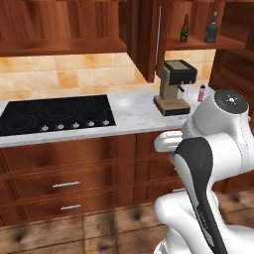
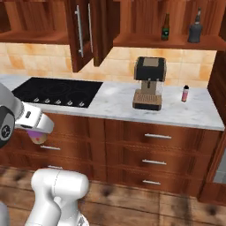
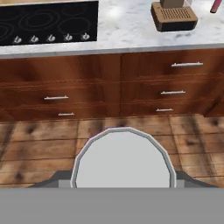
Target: Sort all alcoholic drinks to one cabinet, and non-alcoholic drinks to the other.
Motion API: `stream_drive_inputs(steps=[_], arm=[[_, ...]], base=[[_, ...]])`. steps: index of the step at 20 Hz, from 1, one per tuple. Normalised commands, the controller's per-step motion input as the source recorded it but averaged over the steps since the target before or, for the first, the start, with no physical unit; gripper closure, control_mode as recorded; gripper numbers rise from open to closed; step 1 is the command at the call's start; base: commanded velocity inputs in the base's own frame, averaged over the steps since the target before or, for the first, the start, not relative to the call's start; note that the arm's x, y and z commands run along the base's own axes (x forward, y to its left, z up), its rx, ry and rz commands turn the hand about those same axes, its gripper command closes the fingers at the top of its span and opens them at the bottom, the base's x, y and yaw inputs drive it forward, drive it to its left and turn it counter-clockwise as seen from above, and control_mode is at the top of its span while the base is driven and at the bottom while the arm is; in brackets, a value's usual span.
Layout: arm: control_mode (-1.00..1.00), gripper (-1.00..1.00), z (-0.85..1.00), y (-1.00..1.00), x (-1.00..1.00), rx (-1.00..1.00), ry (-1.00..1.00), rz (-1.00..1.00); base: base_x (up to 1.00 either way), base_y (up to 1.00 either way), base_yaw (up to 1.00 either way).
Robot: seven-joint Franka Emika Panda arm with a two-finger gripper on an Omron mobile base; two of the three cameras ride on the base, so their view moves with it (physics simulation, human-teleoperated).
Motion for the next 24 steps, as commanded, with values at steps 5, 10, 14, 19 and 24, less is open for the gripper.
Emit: stream_drive_inputs(steps=[5, 10, 14, 19, 24], arm=[[1.0, 1.0, 0.0, 0.0, 0.0, 0.0, 0.0, 0.0], [1.0, 1.0, 0.0, 0.0, 0.0, 0.0, 0.0, 0.0], [1.0, 1.0, 0.0, 0.0, 0.0, 0.0, 0.0, 0.0], [1.0, 1.0, 0.0, 0.0, 0.0, 0.0, 0.0, 0.0], [1.0, 1.0, 0.0, 0.0, 0.0, 0.0, 0.0, 0.0]], base=[[0.09, 1.0, 0.0], [0.38, 1.0, 0.0], [0.7, 0.96, 0.0], [0.88, 0.62, -0.01], [0.87, 0.3, 0.0]])
